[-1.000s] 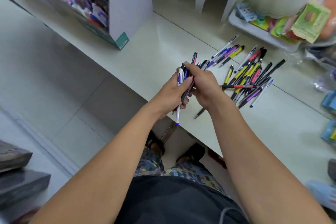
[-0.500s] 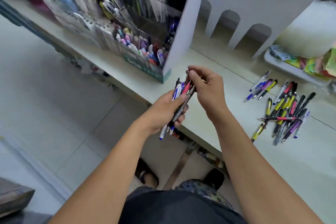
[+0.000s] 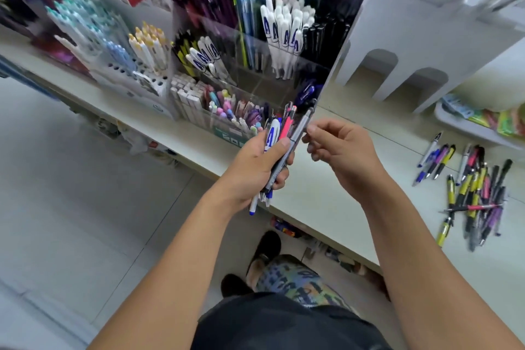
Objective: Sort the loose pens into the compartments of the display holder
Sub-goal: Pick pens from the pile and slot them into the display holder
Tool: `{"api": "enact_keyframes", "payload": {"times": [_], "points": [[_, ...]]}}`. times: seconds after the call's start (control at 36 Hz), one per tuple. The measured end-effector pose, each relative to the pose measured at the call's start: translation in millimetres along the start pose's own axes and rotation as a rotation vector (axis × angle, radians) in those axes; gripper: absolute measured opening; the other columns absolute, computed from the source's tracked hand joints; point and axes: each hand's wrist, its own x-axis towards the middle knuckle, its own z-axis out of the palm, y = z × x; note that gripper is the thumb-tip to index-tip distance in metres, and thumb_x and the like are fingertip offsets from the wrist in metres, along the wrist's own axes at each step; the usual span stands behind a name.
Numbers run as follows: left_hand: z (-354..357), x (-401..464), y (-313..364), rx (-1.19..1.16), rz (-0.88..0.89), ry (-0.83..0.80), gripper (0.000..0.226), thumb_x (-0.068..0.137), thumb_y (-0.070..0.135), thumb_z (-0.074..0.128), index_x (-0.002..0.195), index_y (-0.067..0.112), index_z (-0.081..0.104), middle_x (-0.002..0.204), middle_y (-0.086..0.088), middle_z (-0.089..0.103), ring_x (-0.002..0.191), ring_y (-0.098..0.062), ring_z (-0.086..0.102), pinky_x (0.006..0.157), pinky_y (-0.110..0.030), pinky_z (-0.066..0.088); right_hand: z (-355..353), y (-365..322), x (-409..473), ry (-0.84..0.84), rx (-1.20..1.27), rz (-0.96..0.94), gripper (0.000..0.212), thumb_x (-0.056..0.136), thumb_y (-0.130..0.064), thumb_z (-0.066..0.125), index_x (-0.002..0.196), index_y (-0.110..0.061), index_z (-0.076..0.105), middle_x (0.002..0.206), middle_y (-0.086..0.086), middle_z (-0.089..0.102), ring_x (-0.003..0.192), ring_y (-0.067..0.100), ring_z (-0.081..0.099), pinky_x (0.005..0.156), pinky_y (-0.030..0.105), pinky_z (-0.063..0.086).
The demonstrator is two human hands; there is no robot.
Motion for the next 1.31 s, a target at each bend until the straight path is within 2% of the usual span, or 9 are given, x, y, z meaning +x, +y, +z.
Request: {"api": "enact_keyframes", "payload": {"times": [0.28,0.42,0.53,0.61,0.78,0.97,1.11,1.22,1.31], "points": [[-38.7,26.3,38.9,0.102,-0.003,-0.077,0.011,0.107,0.019,0.047,0.112,0.009,0.049,0.075,-0.004,0.055,0.051,-0.019,0.039,0.047,-0.028,0.032,26.2,-21.2,37.8,-0.097,0.206,0.044,0.015,0.099,-0.016,0.064,0.087,-0.007,0.068,0.069,0.002,0.065,0.062,0.014,0.061,0.056,0.023,0.049],[-50.7,44.9,43.5,0.108,-0.048,0.038,0.012,0.107,0.022,0.048,0.106,0.011,0.049,0.087,-0.016,0.057,0.050,-0.016,0.045,0.043,-0.024,0.036,21.7,-37.2,47.3,0.195,0.289,-0.095,0.011,0.100,-0.005,0.060,0.098,-0.009,0.070,0.078,0.002,0.068,0.066,0.014,0.063,0.062,0.023,0.053],[-63.5,59.5,44.0,0.075,-0.061,0.024,0.005,0.106,0.019,0.049,0.106,0.020,0.054,0.079,-0.003,0.062,0.050,-0.015,0.042,0.043,-0.023,0.034,10.3,-47.0,47.3,0.531,0.062,-0.443,0.020,0.098,0.000,0.060,0.102,-0.018,0.068,0.088,0.005,0.071,0.074,0.020,0.068,0.072,0.029,0.059],[-74.0,69.7,48.3,0.071,-0.093,-0.023,0.005,0.105,0.017,0.053,0.107,0.020,0.056,0.077,0.000,0.061,0.052,-0.013,0.044,0.043,-0.021,0.034,13.7,-38.2,52.1,0.624,-0.166,-0.535,0.024,0.095,-0.003,0.063,0.107,-0.024,0.066,0.093,0.005,0.071,0.081,0.023,0.070,0.074,0.031,0.057],[-96.7,81.7,64.7,0.105,-0.157,-0.073,0.013,0.097,0.014,0.065,0.103,0.014,0.054,0.068,0.001,0.057,0.048,-0.010,0.039,0.042,-0.019,0.032,41.2,-11.9,63.0,0.737,-0.556,-0.463,0.025,0.089,-0.009,0.076,0.113,-0.013,0.074,0.097,-0.008,0.069,0.080,0.011,0.063,0.071,0.020,0.051],[-121.4,86.7,70.9,0.137,-0.206,-0.154,0.016,0.093,0.016,0.072,0.096,0.016,0.056,0.058,0.007,0.054,0.047,-0.011,0.035,0.043,-0.021,0.030,61.2,-8.5,72.0,0.756,-0.849,-0.358,0.018,0.090,-0.013,0.075,0.108,-0.009,0.079,0.085,-0.004,0.054,0.077,0.021,0.054,0.072,0.029,0.043],[-132.1,89.0,81.4,0.066,-0.241,-0.185,0.021,0.100,0.033,0.060,0.098,0.014,0.052,0.065,0.000,0.048,0.046,-0.010,0.032,0.042,-0.021,0.026,73.1,-17.6,72.6,0.673,-1.024,-0.211,0.016,0.093,-0.013,0.072,0.106,-0.008,0.080,0.086,0.009,0.065,0.082,0.035,0.062,0.068,0.032,0.043],[-142.9,89.6,89.4,-0.023,-0.241,-0.199,0.020,0.103,0.034,0.054,0.102,0.014,0.052,0.067,0.001,0.048,0.045,-0.009,0.031,0.042,-0.020,0.024,82.1,-34.7,76.0,0.674,-1.081,-0.097,0.018,0.099,-0.019,0.063,0.108,-0.013,0.079,0.086,0.009,0.064,0.082,0.035,0.061,0.065,0.033,0.039],[-151.6,89.6,92.7,-0.035,-0.172,-0.207,0.015,0.102,0.027,0.058,0.095,0.016,0.051,0.067,-0.001,0.046,0.046,-0.011,0.031,0.040,-0.020,0.027,97.6,-63.3,72.2,0.721,-0.894,-0.216,0.016,0.098,-0.024,0.065,0.102,-0.018,0.079,0.083,0.000,0.072,0.076,0.021,0.063,0.069,0.032,0.047]]}}
